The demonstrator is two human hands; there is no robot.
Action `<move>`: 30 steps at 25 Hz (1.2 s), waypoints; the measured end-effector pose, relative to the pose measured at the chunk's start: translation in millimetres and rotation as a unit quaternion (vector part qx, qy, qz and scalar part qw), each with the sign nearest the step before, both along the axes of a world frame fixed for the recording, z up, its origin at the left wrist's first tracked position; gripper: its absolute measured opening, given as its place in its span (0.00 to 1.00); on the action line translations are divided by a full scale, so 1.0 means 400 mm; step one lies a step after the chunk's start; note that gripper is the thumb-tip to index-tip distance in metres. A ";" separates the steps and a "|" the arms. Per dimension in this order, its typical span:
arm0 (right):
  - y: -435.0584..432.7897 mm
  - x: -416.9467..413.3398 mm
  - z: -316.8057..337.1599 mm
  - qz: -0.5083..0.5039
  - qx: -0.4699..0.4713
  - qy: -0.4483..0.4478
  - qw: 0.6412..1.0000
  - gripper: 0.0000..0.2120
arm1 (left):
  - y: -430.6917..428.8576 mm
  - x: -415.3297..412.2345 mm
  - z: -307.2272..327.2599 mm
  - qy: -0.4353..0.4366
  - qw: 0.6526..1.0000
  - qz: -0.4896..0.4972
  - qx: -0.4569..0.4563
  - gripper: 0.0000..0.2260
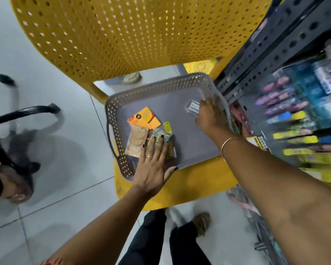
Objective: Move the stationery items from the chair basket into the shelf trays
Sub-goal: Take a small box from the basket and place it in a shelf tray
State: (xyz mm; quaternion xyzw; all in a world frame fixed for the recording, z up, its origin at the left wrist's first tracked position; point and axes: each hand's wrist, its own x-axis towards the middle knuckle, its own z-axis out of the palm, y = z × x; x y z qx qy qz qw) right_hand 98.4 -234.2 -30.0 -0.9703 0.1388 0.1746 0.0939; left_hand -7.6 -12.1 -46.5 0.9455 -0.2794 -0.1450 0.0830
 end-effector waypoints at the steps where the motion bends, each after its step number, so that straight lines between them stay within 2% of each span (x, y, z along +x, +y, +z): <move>1: -0.001 0.002 -0.003 0.005 -0.009 -0.005 1.000 0.22 | -0.001 0.001 -0.003 0.003 1.000 0.001 0.000 0.35; 6: 0.002 0.007 0.041 -0.008 0.006 -0.015 1.000 0.26 | 0.003 0.000 -0.005 0.005 1.000 0.008 -0.005 0.34; 11: -0.023 -0.002 0.232 -0.012 0.031 -0.074 0.997 0.22 | -0.019 0.031 0.091 0.006 0.999 0.012 -0.042 0.32; 17: -0.102 -0.041 0.614 -0.056 0.024 -0.153 0.986 0.21 | -0.153 0.171 0.363 -0.048 0.995 -0.059 -0.069 0.35; 24: -0.189 -0.178 1.021 -0.111 -0.008 -0.232 0.966 0.22 | -0.305 0.233 0.647 -0.160 0.964 -0.179 -0.114 0.34; 27: -0.267 -0.310 1.175 -0.161 -0.013 -0.271 0.949 0.19 | -0.414 0.186 0.779 -0.192 0.944 -0.214 -0.163 0.33; 30: -0.356 -0.517 1.285 -0.225 -0.022 -0.296 0.928 0.17 | -0.545 0.030 0.901 -0.197 0.911 -0.264 -0.247 0.31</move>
